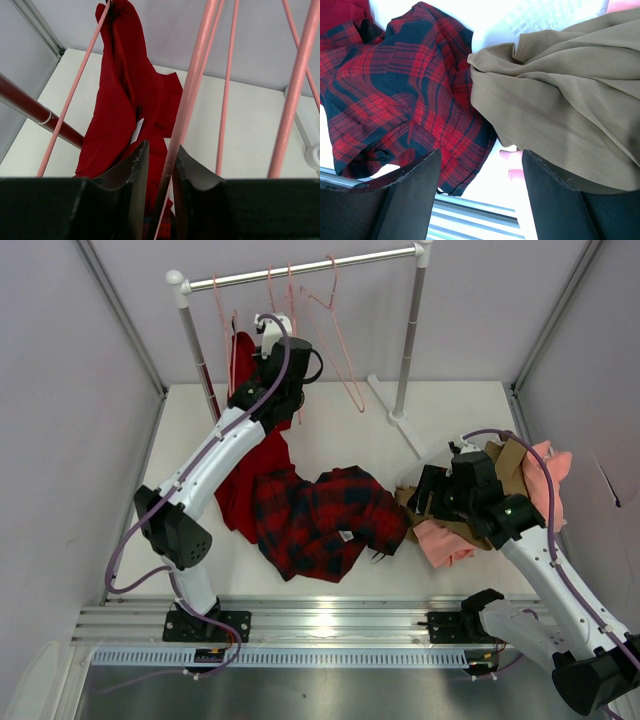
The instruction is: Place the skirt on the hanger
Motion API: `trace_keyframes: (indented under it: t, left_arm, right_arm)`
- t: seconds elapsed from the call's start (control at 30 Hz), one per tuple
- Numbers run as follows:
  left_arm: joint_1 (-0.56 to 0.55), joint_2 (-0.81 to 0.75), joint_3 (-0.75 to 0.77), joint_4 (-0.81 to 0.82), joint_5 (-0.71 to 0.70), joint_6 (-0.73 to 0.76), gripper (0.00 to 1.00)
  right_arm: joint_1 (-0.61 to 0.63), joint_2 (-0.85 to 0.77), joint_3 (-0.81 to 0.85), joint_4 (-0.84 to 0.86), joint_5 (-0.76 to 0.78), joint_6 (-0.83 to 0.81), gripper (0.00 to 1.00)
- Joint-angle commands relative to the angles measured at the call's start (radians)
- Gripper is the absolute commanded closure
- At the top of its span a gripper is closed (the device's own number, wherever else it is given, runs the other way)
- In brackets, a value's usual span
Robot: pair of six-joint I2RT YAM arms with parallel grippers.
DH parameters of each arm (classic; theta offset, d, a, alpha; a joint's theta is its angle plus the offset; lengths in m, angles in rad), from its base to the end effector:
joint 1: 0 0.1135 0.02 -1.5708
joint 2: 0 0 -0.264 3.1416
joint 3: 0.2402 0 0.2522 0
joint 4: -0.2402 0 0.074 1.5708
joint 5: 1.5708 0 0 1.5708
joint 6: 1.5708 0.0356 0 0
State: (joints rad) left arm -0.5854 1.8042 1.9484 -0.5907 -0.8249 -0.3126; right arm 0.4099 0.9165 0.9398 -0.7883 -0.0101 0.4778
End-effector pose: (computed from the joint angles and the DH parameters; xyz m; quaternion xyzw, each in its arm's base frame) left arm 0.3507 -0.2011 0.4225 -0.1063 0.7970 0.0936 0.5871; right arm 0.1667 0.0728 0.3128 0.0293 0.9195 0.1726 0.3521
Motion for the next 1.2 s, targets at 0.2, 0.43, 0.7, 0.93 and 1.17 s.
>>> trace_keyframes:
  t: [0.2, 0.43, 0.7, 0.93, 1.17]
  left_arm:
    - [0.007, -0.095, -0.032, 0.055, 0.032, 0.02, 0.85]
    - [0.007, -0.1, -0.043, 0.066, 0.063, 0.03, 1.0]
    - [0.01, -0.121, 0.003, 0.095, 0.104, 0.096, 1.0]
    - [0.012, -0.196, 0.05, 0.071, 0.155, 0.158, 1.0]
    - [0.012, -0.307, 0.027, 0.031, 0.216, 0.173, 1.0]
  right_arm:
    - [-0.002, -0.007, 0.002, 0.02, -0.024, 0.012, 0.29]
    - [0.0, -0.01, 0.008, 0.012, -0.024, 0.015, 0.29]
    - [0.0, -0.016, 0.022, 0.06, -0.025, 0.027, 0.32]
    - [0.004, 0.001, 0.036, 0.06, -0.013, 0.047, 0.29]
    - [0.004, 0.004, 0.089, 0.032, 0.044, 0.073, 0.32]
